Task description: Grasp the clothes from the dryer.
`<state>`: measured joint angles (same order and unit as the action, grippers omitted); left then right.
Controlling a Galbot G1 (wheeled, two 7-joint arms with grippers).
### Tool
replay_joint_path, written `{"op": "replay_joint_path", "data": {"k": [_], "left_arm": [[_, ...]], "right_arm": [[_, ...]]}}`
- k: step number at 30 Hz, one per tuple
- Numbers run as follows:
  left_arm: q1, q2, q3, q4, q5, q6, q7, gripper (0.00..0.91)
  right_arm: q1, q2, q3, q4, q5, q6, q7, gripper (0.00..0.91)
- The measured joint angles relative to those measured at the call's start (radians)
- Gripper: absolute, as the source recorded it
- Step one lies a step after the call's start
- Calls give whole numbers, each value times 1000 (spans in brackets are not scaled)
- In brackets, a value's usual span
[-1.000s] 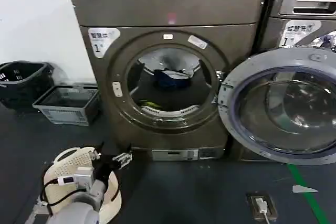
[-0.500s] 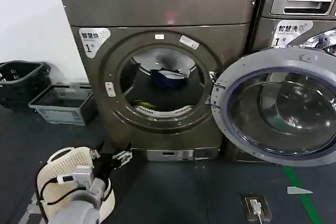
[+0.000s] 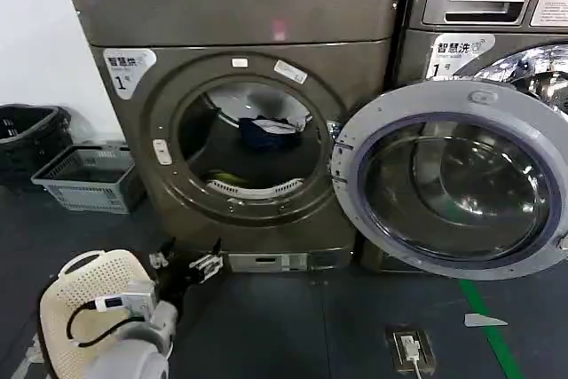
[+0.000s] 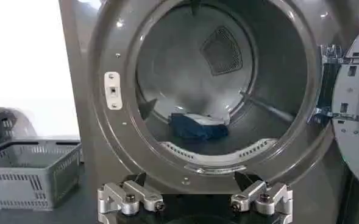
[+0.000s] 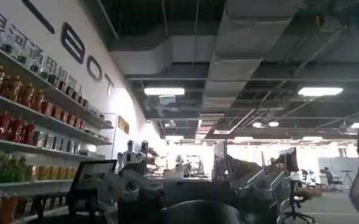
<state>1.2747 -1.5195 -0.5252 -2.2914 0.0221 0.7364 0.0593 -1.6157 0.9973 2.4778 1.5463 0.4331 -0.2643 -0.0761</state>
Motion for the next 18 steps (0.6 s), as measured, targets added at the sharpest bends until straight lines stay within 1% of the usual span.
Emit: {"op": "replay_joint_path", "data": {"k": [11,18], "left_arm": [[1,-2,3,3,-1,0,0,907],[1,-2,4,3,-2,0,0,907]], "right_arm": [[-2,5,3,0,7,5,-1,907],[-6,6,7,4,27,13,4,907]]}}
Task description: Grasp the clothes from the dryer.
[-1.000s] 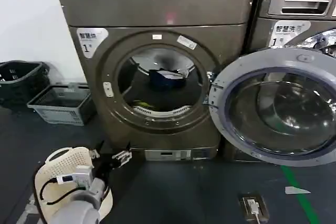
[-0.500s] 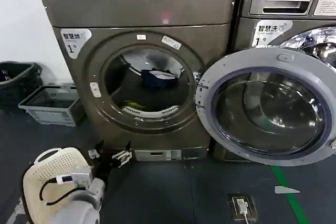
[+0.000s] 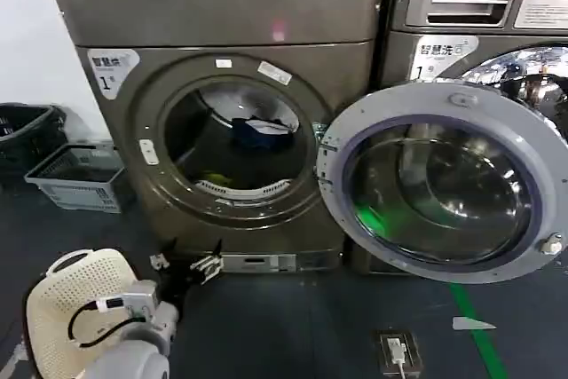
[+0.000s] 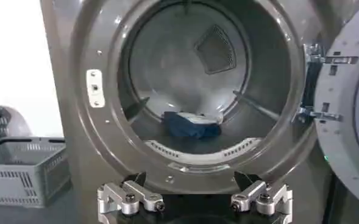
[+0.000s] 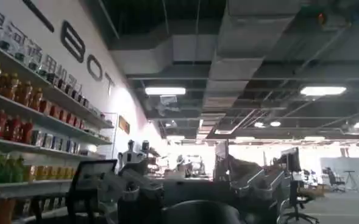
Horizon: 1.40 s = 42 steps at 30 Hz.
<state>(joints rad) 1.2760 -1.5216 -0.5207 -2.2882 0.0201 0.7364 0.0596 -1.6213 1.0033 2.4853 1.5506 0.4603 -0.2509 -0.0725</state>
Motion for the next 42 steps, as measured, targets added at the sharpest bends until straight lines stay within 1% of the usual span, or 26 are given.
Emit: {"op": "replay_joint_path", "data": {"k": [6,17,42], "left_arm": [[2,0,1,0,1,0,0,907],[5,0,3,0,3,0,1,907],[9,0,8,1,12,0,5,907]], "right_arm": [[-4,2,8,-2,25,12,20,907],[-7,9,11,2,54,19,42,907],[-9,13,11,2,67,25,49,907]]}}
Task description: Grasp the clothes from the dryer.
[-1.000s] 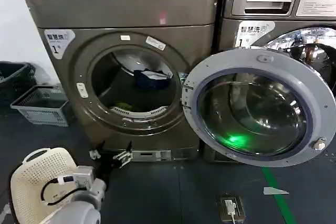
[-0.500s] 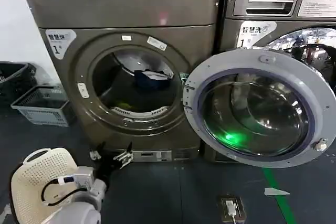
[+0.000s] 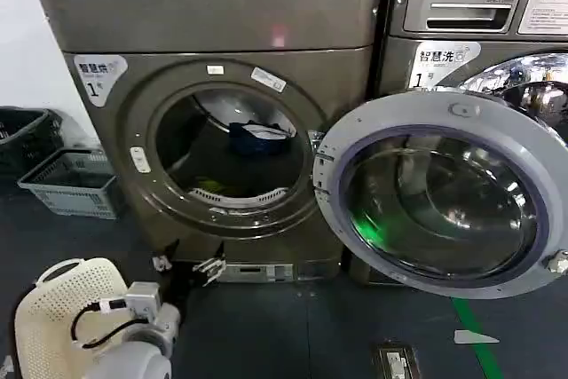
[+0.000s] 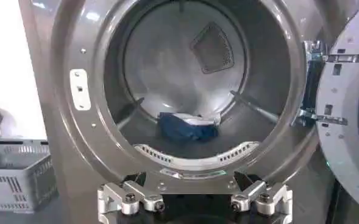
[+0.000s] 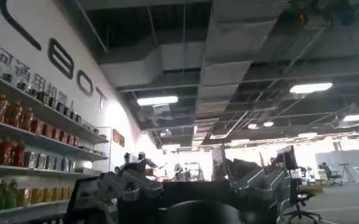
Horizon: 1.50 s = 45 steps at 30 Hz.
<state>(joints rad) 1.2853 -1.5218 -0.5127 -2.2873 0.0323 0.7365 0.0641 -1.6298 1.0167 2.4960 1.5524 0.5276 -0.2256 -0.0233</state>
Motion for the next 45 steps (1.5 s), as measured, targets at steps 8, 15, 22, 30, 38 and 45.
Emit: {"op": "replay_joint_path", "data": {"k": [8,15,22,30,38,45], "left_arm": [[0,0,0,-1,4,0,0,907],[-1,0,0,0,13,0,-1,907],[-1,0,1,5,19,0,0,907],[3,-1,3,3,24,0,1,907],[1,2,6,0,27,0,2,907],[0,7,6,0,28,0,1,907]], "right_arm": [[-3,2,2,1,2,0,0,907],[-2,3,1,2,2,0,1,907],[-2,3,1,0,2,0,1,907],[0,2,-3,0,2,1,1,907],[-4,3,-1,0,3,1,0,907],[-5,6,-2,1,4,1,0,907]]}}
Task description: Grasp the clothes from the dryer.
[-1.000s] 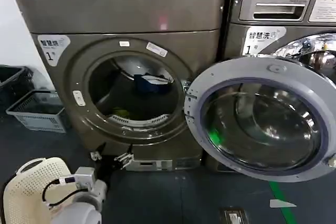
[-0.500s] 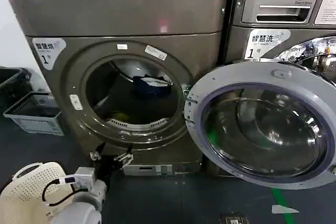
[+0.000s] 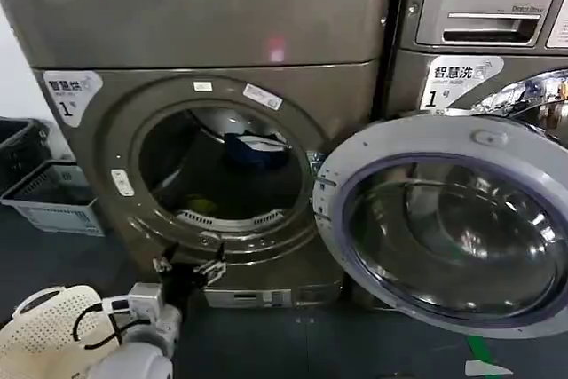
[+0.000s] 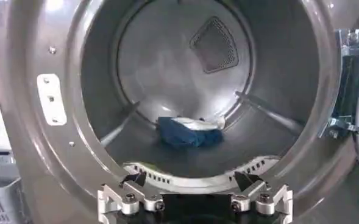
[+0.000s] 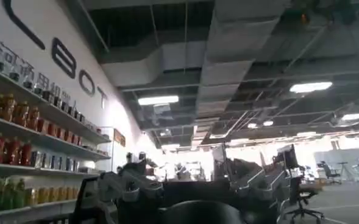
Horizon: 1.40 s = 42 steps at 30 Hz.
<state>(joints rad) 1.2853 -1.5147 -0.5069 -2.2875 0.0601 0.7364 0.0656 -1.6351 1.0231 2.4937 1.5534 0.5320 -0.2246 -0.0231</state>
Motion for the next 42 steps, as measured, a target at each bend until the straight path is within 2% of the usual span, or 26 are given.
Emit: {"op": "replay_joint_path", "data": {"k": [42], "left_arm": [[2,-3,-1,1,13,0,7,907]], "right_arm": [[8,6,-9,3,0,3,-3,907]]}}
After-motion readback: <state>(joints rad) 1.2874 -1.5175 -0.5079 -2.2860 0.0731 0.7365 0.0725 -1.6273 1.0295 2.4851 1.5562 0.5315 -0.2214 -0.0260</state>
